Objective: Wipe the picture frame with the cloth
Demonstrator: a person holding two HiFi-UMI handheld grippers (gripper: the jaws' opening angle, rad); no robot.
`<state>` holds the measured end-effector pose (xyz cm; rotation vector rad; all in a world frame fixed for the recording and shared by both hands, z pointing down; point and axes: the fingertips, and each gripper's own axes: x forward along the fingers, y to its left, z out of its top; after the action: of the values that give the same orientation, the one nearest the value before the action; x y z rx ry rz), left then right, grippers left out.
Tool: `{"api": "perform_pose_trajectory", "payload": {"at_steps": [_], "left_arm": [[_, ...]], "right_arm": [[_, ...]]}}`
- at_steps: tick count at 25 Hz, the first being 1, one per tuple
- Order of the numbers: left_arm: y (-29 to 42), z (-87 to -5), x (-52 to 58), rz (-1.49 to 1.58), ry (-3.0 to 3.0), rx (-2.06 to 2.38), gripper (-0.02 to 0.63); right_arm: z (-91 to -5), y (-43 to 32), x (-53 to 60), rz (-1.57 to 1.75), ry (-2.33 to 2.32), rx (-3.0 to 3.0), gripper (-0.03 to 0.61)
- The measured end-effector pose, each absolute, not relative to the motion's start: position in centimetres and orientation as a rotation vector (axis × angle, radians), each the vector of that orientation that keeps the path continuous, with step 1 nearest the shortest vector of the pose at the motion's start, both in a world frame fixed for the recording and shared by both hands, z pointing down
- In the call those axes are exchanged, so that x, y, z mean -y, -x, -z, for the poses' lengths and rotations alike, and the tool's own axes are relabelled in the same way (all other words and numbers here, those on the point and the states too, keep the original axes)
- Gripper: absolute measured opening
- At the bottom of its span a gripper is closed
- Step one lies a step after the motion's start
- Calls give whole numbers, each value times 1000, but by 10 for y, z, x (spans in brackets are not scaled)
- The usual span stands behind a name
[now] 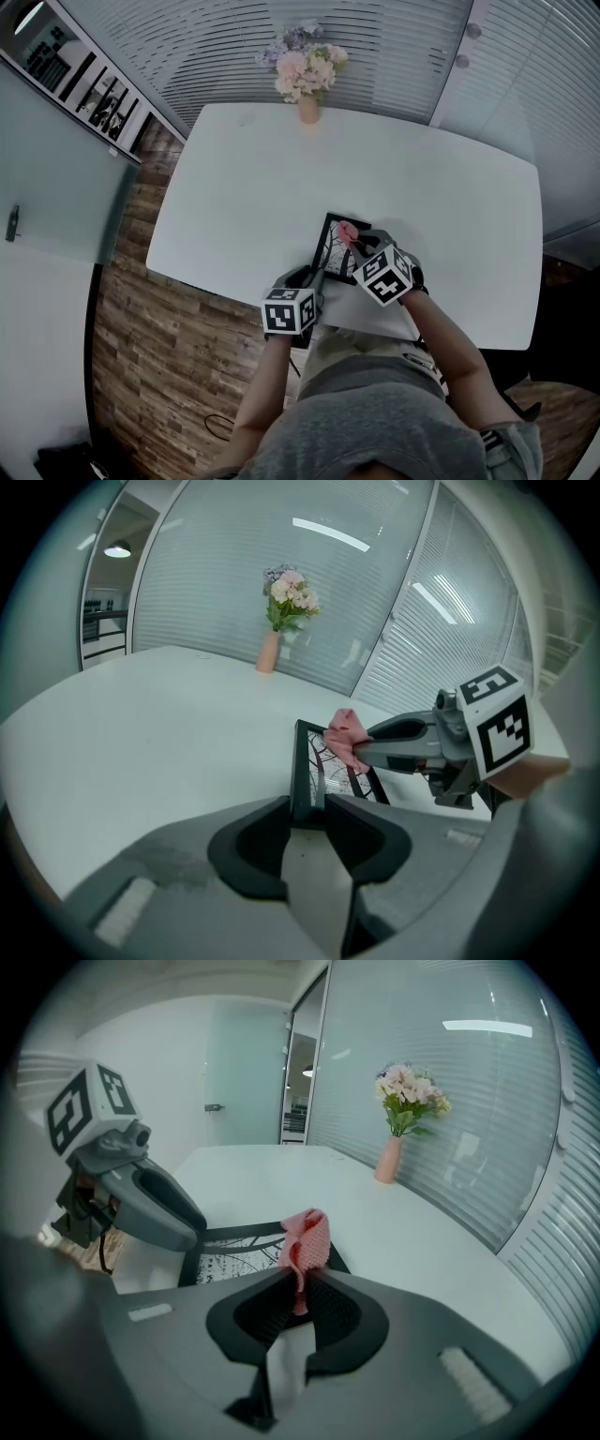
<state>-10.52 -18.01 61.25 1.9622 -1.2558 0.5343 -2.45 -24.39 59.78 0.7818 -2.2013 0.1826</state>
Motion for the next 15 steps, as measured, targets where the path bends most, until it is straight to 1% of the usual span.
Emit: {"api": "perform_pose_trajectory", "payload": {"at_steps": [15], "left_arm": [[105, -613, 180, -532, -1959, 1268, 120]], "right_arm": [[-599, 33, 213, -201, -710, 2224, 40]]}}
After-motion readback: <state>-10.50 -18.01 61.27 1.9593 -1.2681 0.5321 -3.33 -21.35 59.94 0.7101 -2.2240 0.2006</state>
